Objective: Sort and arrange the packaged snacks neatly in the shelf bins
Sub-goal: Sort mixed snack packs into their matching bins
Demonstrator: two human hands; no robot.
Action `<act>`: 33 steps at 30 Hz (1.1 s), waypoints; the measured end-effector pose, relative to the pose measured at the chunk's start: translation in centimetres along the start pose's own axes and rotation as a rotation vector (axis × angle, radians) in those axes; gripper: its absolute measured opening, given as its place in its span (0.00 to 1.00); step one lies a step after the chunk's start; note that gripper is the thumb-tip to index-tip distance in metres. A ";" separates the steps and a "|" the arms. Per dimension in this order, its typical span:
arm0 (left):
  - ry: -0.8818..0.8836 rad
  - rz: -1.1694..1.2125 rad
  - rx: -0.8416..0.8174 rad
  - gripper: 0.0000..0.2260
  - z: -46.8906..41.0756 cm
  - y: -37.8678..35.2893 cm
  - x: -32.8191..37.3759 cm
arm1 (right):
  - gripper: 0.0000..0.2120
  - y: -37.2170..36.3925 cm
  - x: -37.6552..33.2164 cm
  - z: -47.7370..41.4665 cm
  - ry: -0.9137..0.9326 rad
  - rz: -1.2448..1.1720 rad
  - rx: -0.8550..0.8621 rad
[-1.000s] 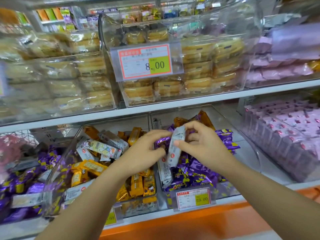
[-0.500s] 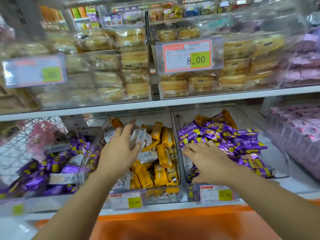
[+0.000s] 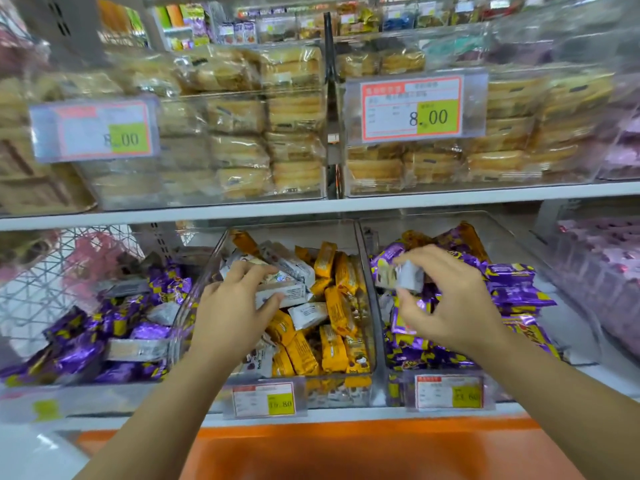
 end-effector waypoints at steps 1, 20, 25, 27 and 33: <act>-0.016 0.021 0.047 0.13 0.2 0.3 0.1 | 0.13 0.6 -1.0 -0.3 0.028 -0.047 0.069; -0.294 0.063 -0.002 0.09 0.2 -0.1 7.3 | 0.12 -1.3 4.9 0.6 -0.350 -0.019 -0.289; -0.304 0.167 -0.157 0.12 -1.9 -3.2 10.3 | 0.20 -3.6 8.8 -2.2 -0.427 0.081 -0.348; -0.299 0.200 -0.241 0.14 -2.8 -4.8 11.0 | 0.22 -6.0 10.1 -3.9 -0.433 0.119 -0.420; -0.263 0.335 -0.377 0.15 -3.8 -7.2 10.7 | 0.13 -13.0 13.5 -3.1 -0.596 0.161 -0.820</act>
Point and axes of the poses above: each hand's wrist, its own z-axis away from the middle knuckle, its own y-axis out of the back of the hand, x = y × z, the point moved 9 cm from there along -z, towards the middle knuckle, and after that the axes turned 5 degrees about y, right-handed, at the moved point
